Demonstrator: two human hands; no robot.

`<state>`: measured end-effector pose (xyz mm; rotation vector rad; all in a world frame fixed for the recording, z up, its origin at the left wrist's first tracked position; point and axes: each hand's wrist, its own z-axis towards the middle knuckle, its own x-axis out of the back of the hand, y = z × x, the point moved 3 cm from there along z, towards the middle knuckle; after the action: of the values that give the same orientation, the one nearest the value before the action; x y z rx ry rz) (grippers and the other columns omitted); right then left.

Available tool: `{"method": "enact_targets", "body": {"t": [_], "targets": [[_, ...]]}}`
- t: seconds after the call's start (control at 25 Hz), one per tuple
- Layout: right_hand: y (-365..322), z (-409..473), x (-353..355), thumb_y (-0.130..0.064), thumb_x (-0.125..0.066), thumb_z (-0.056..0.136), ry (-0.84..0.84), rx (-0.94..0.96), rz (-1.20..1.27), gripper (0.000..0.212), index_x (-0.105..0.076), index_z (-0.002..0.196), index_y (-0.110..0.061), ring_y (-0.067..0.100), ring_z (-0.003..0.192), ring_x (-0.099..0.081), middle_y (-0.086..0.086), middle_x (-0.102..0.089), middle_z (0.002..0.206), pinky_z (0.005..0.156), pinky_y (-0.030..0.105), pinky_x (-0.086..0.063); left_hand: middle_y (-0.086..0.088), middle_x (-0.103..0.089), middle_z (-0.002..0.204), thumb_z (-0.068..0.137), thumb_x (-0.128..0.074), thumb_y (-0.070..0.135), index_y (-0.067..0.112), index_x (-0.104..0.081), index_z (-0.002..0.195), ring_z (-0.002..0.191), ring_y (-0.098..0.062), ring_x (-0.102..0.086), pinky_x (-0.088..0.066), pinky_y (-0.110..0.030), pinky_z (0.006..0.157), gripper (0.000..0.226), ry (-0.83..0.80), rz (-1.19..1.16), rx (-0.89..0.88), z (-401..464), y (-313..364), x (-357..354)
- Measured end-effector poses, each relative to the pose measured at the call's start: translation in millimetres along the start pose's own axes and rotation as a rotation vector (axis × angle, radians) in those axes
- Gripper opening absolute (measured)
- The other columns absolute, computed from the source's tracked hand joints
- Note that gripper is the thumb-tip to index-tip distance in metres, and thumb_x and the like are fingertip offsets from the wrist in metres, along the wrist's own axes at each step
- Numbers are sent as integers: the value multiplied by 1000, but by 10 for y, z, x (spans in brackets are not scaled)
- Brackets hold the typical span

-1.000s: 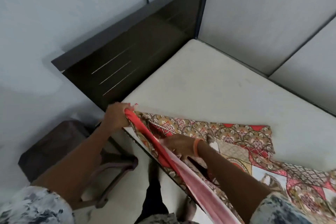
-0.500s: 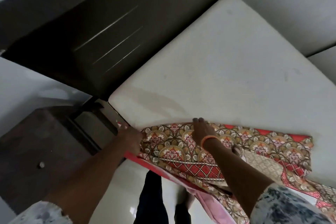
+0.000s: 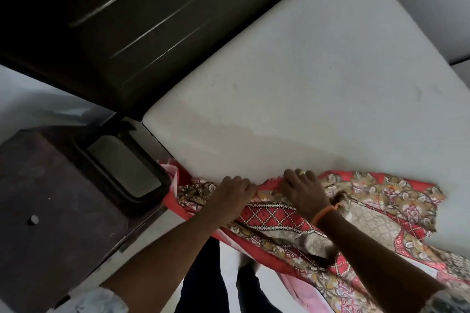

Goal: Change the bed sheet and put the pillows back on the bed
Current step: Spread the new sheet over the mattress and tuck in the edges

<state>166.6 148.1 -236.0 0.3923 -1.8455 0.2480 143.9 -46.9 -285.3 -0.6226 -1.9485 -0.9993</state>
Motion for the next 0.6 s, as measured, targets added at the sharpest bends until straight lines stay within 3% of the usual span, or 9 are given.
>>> {"method": "enact_targets", "body": {"t": [0.08,0.16,0.28,0.4,0.44,0.52,0.6], "targets": [[0,-424,-247,-19,-65,84,-333,-3,9,38,-60,121,-14,33,95,-65,15,-58,120,77,44,-47,-6,-54,109,81,-66,20,14,-51,124,89,-24,-57,-48,-37,65,46,-85,27,4,-232,72,-212],[45,-727,-491,-25,-57,92,-588,-127,92,61,-34,147,-12,34,114,-58,13,-41,144,85,45,-49,-7,-45,121,88,-55,40,14,-42,134,96,-24,-54,-51,-38,66,54,-111,-4,101,-387,118,-330],[156,-742,-555,-19,-60,89,-479,-354,387,57,-35,140,-16,30,101,-65,9,-46,139,65,34,-53,-7,-44,125,96,-36,42,14,-39,139,101,-23,-52,-53,-35,68,51,-43,-34,226,-425,234,-352],[328,-654,-546,-8,-58,87,-386,-311,251,48,-42,131,-17,28,87,-66,7,-46,130,53,30,-43,-6,-49,126,94,-50,30,13,-44,138,102,-23,-54,-54,-35,73,48,23,10,271,-375,404,-400],[360,-677,-569,-14,-61,87,-380,-275,151,48,-43,131,-19,29,91,-65,7,-45,129,57,33,-44,-5,-49,129,92,-56,26,14,-43,139,104,-24,-54,-53,-37,77,50,22,4,289,-343,467,-429],[419,-697,-584,-32,-63,86,-378,-256,-28,48,-44,129,-20,31,107,-58,7,-48,128,79,42,-49,-5,-48,134,89,-61,24,16,-41,140,110,-26,-54,-51,-40,88,55,-4,-37,326,-274,573,-509],[478,-714,-589,-44,-62,83,-370,-234,-99,54,-44,128,-20,32,119,-48,8,-48,129,95,49,-40,-4,-48,135,90,-61,35,17,-39,141,113,-25,-55,-49,-40,91,59,7,-145,358,-232,652,-563]]}}
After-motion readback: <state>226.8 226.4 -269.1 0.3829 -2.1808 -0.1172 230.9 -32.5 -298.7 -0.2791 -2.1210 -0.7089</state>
